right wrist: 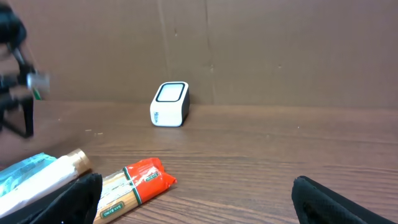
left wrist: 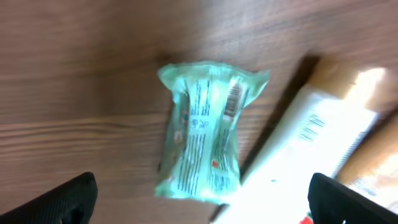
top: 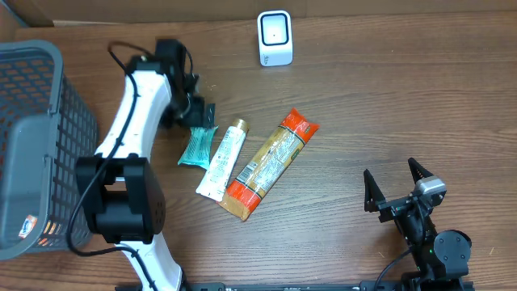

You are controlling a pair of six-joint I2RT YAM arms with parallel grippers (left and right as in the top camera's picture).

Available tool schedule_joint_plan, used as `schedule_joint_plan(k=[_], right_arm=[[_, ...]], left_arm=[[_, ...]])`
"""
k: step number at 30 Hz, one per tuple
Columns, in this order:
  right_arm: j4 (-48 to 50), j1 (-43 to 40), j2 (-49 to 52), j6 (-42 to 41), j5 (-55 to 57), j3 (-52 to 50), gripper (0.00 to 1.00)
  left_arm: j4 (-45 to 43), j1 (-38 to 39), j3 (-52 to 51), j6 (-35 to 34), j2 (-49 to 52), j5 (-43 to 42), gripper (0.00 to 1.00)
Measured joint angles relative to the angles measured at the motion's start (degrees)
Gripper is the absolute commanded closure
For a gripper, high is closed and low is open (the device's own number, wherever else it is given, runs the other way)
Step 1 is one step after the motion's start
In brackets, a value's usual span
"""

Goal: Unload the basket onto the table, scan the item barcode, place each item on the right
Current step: 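Carry the green packet out and set it beside the white tube, then move the left gripper back down into the basket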

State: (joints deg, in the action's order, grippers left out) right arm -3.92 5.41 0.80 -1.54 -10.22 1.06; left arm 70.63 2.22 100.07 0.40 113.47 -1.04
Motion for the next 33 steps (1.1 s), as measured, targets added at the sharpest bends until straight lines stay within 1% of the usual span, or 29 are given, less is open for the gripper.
schedule_joint_plan(k=[4, 5, 6, 9, 12, 13, 15, 16, 21, 25, 30, 33], right_arm=[[0.0, 0.0, 0.0, 0.0, 0.0, 0.0, 0.00], [0.0, 0.0, 0.0, 0.0, 0.0, 0.0, 0.00], [0.0, 0.0, 0.0, 0.0, 0.0, 0.0, 0.00], [0.0, 0.0, 0.0, 0.0, 0.0, 0.0, 0.00], [0.0, 0.0, 0.0, 0.0, 0.0, 0.0, 0.00], [0.0, 0.0, 0.0, 0.0, 0.0, 0.0, 0.00], [0.0, 0.0, 0.0, 0.0, 0.0, 0.0, 0.00], [0.0, 0.0, 0.0, 0.0, 0.0, 0.0, 0.00], [0.0, 0.0, 0.0, 0.0, 0.0, 0.0, 0.00], [0.0, 0.0, 0.0, 0.0, 0.0, 0.0, 0.00], [0.0, 0.0, 0.0, 0.0, 0.0, 0.0, 0.00], [0.0, 0.0, 0.0, 0.0, 0.0, 0.0, 0.00]], left_arm=[[8.7, -0.1, 16.0, -2.2, 0.0, 0.1, 0.00], [11.3, -0.3, 21.3, -3.1, 0.0, 0.1, 0.00], [12.5, -0.3, 24.4, -3.7, -0.1, 0.2, 0.00], [18.6, -1.6, 35.7, -9.0, -0.2, 1.0, 0.00], [22.5, -6.0, 44.1, -13.7, -0.7, -0.2, 0.00], [24.0, -9.0, 46.6, -15.0, -1.0, -1.2, 0.00], [25.5, -13.6, 48.6, -16.0, -1.6, -2.3, 0.00], [25.7, -17.6, 49.0, -16.5, -2.2, -3.2, 0.00], [25.8, -32.2, 49.2, -19.3, -3.9, -5.9, 0.00], [25.9, -42.6, 49.2, -20.0, -5.3, -7.8, 0.00], [25.9, -51.4, 48.0, -20.0, -7.0, -8.2, 0.00], [25.9, -55.4, 43.1, -20.0, -7.8, -8.2, 0.00]])
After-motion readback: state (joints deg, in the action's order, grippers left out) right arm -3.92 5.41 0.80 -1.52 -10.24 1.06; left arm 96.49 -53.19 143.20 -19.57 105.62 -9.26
